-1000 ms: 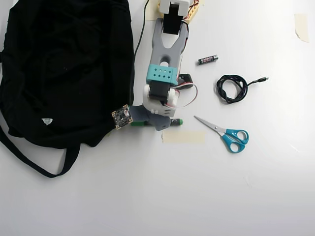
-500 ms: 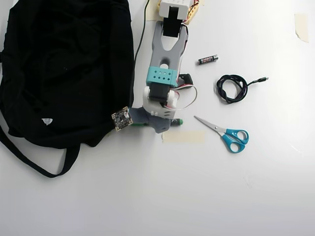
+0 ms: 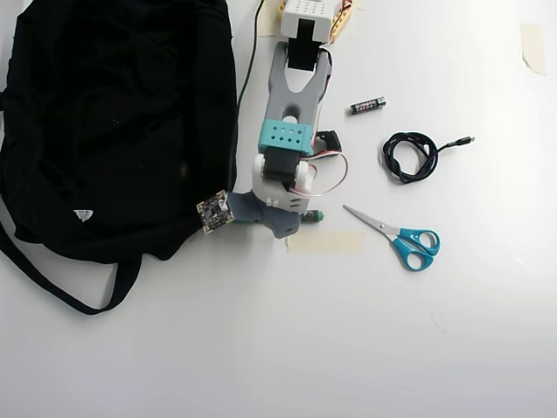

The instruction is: Put the green marker into the black bag

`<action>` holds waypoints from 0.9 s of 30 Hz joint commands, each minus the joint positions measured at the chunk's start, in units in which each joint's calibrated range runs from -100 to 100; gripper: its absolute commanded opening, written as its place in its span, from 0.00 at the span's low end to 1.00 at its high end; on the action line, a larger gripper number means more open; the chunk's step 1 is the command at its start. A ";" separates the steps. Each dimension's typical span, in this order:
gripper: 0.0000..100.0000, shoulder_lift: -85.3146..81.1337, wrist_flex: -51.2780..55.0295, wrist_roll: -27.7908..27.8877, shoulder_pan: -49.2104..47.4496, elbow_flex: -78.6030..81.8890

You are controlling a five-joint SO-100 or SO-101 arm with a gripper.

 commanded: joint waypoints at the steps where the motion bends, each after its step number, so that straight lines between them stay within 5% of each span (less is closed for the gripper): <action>1: 0.26 0.85 1.83 -0.02 0.04 0.72; 27: 0.25 3.75 1.83 -0.07 0.12 0.00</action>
